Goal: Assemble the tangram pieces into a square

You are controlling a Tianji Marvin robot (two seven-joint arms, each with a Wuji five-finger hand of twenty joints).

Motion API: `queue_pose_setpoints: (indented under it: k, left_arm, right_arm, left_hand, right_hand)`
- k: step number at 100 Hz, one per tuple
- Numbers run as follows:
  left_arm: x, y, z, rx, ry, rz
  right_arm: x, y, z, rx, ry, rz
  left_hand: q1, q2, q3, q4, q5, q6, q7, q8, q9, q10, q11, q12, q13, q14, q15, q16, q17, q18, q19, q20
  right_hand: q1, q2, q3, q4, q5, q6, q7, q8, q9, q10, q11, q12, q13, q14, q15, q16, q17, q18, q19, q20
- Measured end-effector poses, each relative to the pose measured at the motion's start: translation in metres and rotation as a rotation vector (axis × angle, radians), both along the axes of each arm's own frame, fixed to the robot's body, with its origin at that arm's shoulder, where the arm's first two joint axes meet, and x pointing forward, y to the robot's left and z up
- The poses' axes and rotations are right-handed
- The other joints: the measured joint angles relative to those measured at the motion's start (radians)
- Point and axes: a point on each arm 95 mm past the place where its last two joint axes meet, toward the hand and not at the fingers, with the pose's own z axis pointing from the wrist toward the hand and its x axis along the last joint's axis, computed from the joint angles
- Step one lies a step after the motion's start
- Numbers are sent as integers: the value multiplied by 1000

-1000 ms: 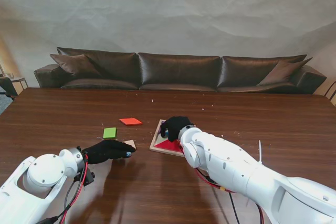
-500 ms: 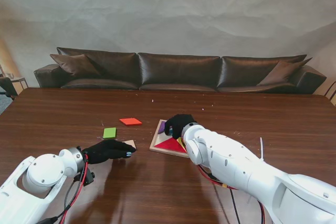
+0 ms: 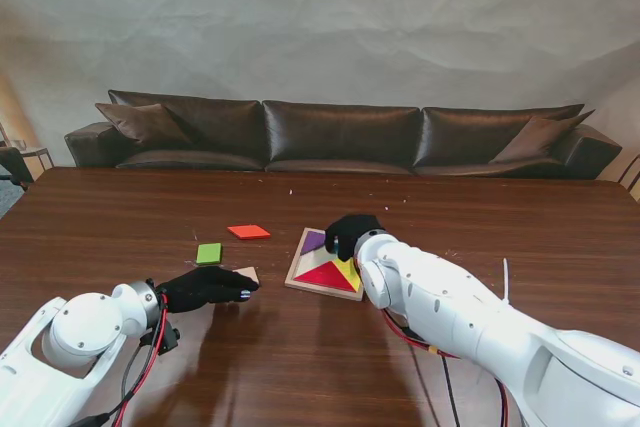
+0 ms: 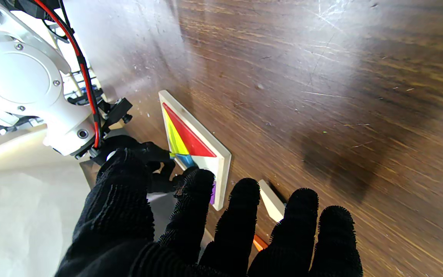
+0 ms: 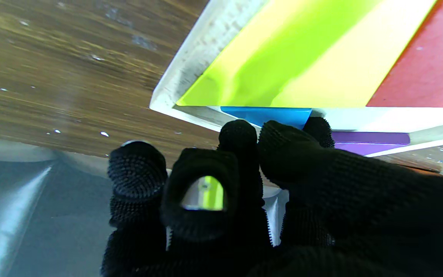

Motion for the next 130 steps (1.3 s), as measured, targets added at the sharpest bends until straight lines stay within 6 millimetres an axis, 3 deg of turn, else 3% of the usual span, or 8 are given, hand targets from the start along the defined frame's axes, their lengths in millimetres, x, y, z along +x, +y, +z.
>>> queue_pose_setpoints:
  k: [43, 130]
  left_arm:
    - [-1, -2, 2, 0, 2, -8]
    - [-4, -2, 2, 4, 5, -5]
  right_arm:
    - [4, -12, 0, 5, -3, -57]
    - [4, -17, 3, 52, -25, -79]
  left_hand:
    - [0, 0, 0, 0, 0, 0, 0, 0, 0, 0, 0, 0, 0, 0, 0, 0, 0, 0, 0, 0]
    - [0, 0, 0, 0, 0, 0, 0, 0, 0, 0, 0, 0, 0, 0, 0, 0, 0, 0, 0, 0]
  right_hand:
    - [0, 0, 0, 0, 2, 58, 3, 0, 0, 0, 0, 0, 0, 0, 0, 0, 0, 0, 0, 0]
    - [-24, 25, -22, 0, 21, 90, 14, 9, 0, 0, 0, -1, 0, -7, 0, 0, 0, 0, 0, 0]
